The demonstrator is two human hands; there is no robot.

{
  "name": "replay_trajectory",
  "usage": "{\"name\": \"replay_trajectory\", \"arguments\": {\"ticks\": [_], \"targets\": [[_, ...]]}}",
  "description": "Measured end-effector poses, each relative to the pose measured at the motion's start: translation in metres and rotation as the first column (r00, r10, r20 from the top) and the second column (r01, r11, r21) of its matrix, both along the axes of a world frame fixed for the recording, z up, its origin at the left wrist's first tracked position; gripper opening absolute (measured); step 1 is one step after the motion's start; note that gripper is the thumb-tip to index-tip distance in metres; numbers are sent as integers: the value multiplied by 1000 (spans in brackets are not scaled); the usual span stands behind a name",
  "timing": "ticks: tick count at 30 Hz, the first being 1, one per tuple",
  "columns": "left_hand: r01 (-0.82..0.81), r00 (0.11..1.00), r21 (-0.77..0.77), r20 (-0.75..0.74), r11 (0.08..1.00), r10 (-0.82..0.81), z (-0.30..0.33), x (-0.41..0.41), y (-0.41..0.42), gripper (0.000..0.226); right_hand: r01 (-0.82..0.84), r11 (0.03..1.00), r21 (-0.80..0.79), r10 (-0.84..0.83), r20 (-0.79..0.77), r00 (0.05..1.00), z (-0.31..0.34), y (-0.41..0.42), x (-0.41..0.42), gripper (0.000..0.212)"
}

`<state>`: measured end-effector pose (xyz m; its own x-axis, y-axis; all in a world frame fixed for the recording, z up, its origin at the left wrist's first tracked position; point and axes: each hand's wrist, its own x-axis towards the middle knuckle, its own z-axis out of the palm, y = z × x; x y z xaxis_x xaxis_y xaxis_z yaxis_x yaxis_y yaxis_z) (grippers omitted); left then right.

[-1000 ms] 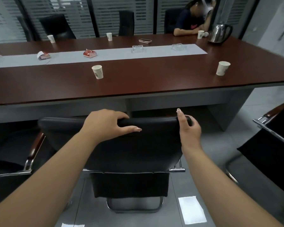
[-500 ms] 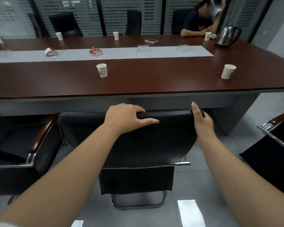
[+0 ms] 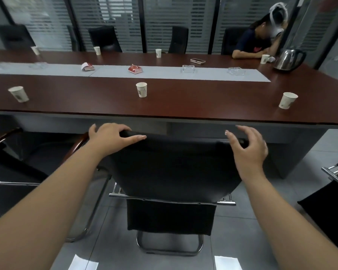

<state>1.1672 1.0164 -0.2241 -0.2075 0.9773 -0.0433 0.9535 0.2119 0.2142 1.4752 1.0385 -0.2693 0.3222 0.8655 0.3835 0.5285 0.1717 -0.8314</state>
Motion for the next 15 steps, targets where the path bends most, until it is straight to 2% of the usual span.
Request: {"name": "replay_trajectory", "arguments": {"ticks": [1, 3, 6, 9, 15], "targets": [[-2, 999, 11, 53, 1000, 1, -1, -4, -1, 77, -69, 998, 3, 68, 137, 988, 6, 0, -9, 39], [27, 988, 25, 154, 999, -31, -2, -6, -3, 83, -171, 972, -158, 216, 337, 917, 18, -2, -31, 52], [32, 990, 15, 138, 999, -33, -4, -4, -5, 78, -155, 935, -321, 310, 520, 796, 18, 0, -51, 67], [-4, 990, 27, 140, 1000, 0, -4, 1, -8, 71, -102, 936, -336, 296, 599, 744, 14, 4, -56, 68], [-19, 995, 21, 101, 1000, 17, -8, 13, -7, 75, -53, 930, -364, 287, 627, 724, 16, 8, -43, 71]]}}
